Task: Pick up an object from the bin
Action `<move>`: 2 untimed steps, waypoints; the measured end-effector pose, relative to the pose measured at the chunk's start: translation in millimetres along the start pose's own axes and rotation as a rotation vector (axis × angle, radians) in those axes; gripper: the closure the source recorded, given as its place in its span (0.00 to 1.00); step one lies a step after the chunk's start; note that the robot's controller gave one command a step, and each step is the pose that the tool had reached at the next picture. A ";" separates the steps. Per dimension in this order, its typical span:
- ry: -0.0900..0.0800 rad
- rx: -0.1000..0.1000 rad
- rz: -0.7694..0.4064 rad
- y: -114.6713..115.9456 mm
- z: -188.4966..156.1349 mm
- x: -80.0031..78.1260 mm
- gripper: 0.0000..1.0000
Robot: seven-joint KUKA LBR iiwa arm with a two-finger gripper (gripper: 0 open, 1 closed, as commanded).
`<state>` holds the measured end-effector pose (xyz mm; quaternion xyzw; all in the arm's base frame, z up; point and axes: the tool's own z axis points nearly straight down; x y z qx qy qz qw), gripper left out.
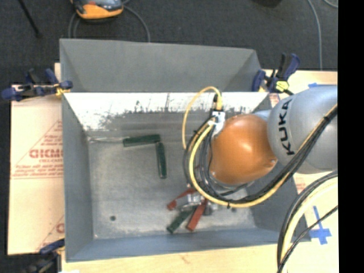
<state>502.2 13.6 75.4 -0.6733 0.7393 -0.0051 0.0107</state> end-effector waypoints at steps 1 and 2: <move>0.000 0.000 0.001 0.0 0.0 0.0 1.00; 0.007 -0.021 0.037 -9.1 -139.4 58.1 1.00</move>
Offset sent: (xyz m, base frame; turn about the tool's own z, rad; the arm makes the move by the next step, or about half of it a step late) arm -0.0003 -0.0600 0.1388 0.0339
